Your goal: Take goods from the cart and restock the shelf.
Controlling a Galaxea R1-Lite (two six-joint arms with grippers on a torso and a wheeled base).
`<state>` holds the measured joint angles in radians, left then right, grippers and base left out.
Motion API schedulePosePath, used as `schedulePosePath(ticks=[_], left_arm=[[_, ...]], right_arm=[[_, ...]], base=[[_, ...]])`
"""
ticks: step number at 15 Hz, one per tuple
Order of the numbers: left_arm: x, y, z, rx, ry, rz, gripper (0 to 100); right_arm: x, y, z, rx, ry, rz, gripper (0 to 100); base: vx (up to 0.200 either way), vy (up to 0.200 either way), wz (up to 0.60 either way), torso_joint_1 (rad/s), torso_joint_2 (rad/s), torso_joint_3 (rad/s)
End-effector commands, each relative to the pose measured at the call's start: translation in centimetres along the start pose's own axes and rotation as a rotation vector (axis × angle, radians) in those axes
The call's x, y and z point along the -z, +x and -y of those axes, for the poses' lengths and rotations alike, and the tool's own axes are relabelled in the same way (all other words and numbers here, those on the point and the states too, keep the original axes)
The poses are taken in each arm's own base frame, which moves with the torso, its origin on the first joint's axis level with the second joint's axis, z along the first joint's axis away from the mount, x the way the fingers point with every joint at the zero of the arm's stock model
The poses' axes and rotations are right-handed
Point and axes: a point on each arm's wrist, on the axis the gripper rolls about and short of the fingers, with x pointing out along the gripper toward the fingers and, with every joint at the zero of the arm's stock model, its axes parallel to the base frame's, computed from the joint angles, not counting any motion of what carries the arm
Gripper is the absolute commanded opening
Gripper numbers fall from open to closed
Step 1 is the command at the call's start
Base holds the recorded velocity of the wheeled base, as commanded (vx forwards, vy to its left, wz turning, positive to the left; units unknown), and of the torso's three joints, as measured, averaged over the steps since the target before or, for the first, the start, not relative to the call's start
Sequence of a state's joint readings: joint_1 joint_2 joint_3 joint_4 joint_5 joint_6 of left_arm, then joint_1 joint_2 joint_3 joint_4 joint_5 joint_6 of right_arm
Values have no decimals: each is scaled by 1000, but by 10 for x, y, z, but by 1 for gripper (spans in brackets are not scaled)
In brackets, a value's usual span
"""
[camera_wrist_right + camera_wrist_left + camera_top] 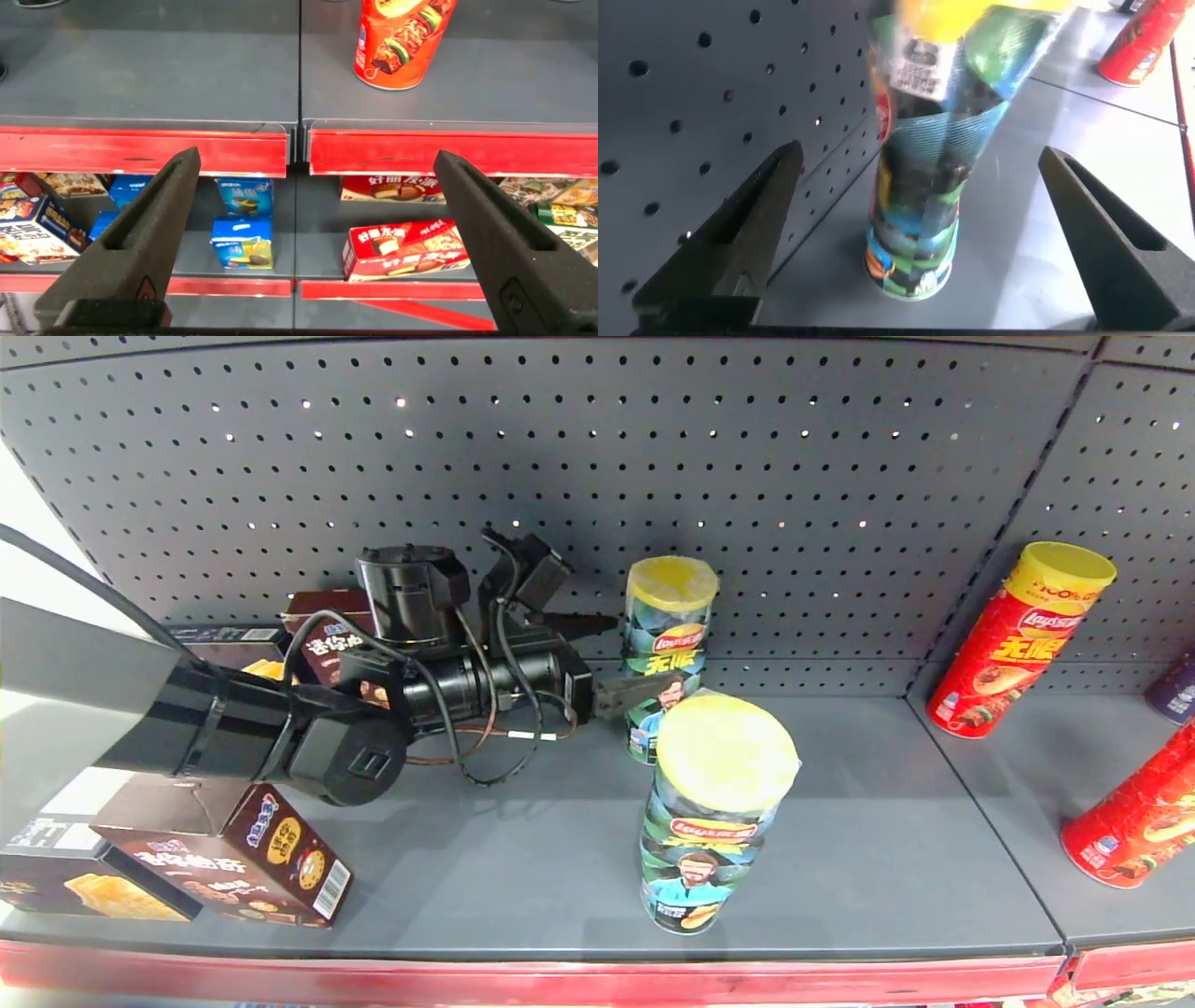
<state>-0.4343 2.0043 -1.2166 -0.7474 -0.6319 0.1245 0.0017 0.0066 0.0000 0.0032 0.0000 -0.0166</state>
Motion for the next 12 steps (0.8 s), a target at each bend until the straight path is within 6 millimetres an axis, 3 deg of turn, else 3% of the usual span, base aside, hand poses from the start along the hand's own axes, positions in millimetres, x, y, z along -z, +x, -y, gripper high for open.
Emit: schedulePosePath(ticks=[1, 12], left_arm=[[-5, -6, 3, -7, 3, 3, 100], [-2, -8, 9, -138, -10, -138, 100]], right_arm=[[0, 0, 0, 0, 0, -2, 100], [0, 0, 0, 0, 0, -2, 100]], base=[[0, 0, 0, 0, 0, 0], [0, 0, 0, 0, 0, 0]])
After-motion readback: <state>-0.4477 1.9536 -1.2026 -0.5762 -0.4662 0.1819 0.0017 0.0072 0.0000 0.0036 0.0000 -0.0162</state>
